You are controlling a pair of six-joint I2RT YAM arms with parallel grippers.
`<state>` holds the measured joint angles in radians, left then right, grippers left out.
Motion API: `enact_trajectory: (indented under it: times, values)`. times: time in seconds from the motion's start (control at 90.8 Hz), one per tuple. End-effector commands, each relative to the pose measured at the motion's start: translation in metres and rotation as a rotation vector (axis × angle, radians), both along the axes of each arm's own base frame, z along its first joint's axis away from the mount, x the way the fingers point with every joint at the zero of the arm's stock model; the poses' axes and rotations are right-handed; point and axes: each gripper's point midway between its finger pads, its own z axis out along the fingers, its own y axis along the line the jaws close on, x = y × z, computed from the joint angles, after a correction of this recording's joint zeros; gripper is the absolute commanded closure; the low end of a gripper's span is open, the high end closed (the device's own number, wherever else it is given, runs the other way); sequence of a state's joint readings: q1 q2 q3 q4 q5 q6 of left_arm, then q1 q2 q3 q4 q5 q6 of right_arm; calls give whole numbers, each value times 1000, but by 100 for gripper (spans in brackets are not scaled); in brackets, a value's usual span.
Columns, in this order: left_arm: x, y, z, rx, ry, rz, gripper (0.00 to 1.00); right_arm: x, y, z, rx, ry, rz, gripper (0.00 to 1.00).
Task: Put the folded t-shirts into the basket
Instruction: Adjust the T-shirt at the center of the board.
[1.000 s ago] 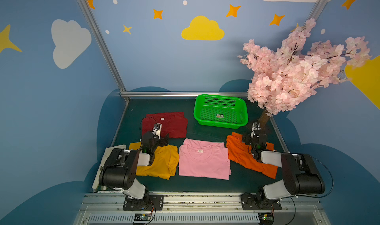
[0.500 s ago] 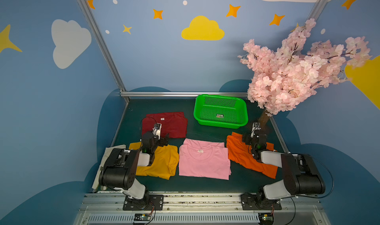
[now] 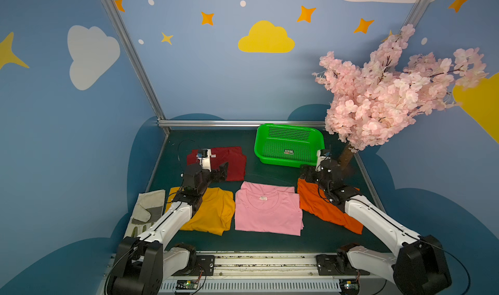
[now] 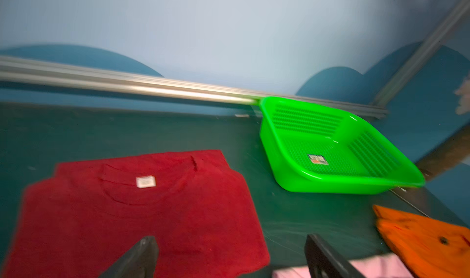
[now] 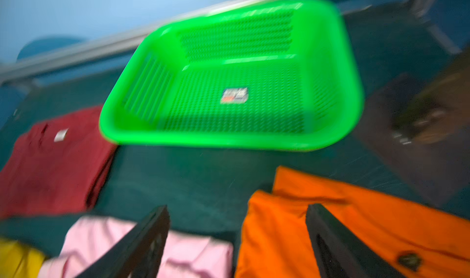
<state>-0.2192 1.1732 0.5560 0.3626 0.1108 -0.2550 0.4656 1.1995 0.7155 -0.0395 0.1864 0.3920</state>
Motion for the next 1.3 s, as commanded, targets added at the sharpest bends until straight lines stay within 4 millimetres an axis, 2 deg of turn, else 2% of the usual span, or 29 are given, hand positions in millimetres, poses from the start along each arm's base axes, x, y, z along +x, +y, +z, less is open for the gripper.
enact_trajectory:
  times: [0.0, 0.121, 0.209, 0.374, 0.474, 0.573, 0.705, 0.837, 0.991, 1.123, 1.168, 1.223, 1.289]
  values:
    - [-30, -37, -38, -36, 262, -115, 8, -28, 22, -42, -26, 229, 85, 13]
    - [-49, -57, -62, 20, 359, -179, 7, -28, 36, -70, -40, 349, 136, 13]
    - [-58, -67, -79, 32, 412, -210, 7, -25, 41, -92, 25, 438, 147, 13]
    - [-74, -90, -101, 48, 489, -282, 8, -27, 37, -129, 149, 590, 141, 17]
    - [-85, -102, -110, 68, 537, -324, 9, -39, 18, -142, 148, 659, 87, 18]
    - [-97, -113, -117, 97, 572, -362, 9, -54, -11, -149, 184, 694, -3, 18]
    - [-116, -129, -127, 134, 599, -423, 8, -77, -39, -146, 184, 700, -75, 18]
    - [-122, -142, -142, 151, 620, -455, 8, -81, -43, -124, 160, 643, -61, 17]
    - [-106, -148, -159, 202, 628, -446, 9, -78, -40, -101, 117, 570, -42, 17]
    - [-87, -162, -163, 254, 614, -479, 8, -80, -31, -89, 79, 533, 2, 18]
    - [-78, -166, -160, 270, 601, -485, 9, -82, -27, -88, 61, 528, 21, 18]
    - [-67, -166, -157, 296, 591, -478, 9, -77, -17, -76, 41, 493, 50, 19]
    - [-55, -169, -145, 296, 572, -478, 9, -74, -9, -71, 9, 469, 76, 19]
